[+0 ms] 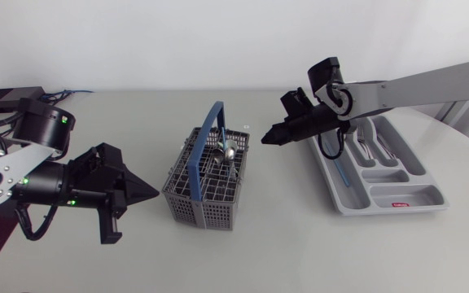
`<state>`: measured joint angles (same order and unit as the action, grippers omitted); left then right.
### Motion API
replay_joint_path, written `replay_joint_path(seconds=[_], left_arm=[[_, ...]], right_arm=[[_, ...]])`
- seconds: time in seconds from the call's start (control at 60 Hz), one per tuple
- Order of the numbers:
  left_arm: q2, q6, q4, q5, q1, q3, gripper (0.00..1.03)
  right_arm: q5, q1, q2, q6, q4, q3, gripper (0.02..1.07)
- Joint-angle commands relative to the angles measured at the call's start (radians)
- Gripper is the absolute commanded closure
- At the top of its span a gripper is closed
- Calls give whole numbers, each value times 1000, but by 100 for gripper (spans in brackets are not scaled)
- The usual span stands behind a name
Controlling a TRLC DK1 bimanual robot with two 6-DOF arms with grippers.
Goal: Unload the cutlery basket into the drawer organizer.
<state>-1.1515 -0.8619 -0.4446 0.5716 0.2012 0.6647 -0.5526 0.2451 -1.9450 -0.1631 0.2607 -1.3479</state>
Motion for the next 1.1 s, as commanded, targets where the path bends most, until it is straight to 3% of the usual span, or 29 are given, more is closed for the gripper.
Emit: replay_joint_path(seconds=[0.0,0.217,0.533,0.767,1.083], left_arm=[[18,-35,-23,13,35,-45,85],[-14,-37,-16,11,86,-77,85],[-120,-28,132,-16,52,-68,85],[-234,-29,222,-16,-9,-16,85],[-329,-26,285,-15,-75,67,85]], right_arm=[[2,-10,-65,33,0,-74,101],[-29,6,-219,45,91,-293,101],[-75,69,-255,30,143,-344,101],[-116,85,-192,-19,180,-277,101],[-136,91,-51,-36,141,-83,101]])
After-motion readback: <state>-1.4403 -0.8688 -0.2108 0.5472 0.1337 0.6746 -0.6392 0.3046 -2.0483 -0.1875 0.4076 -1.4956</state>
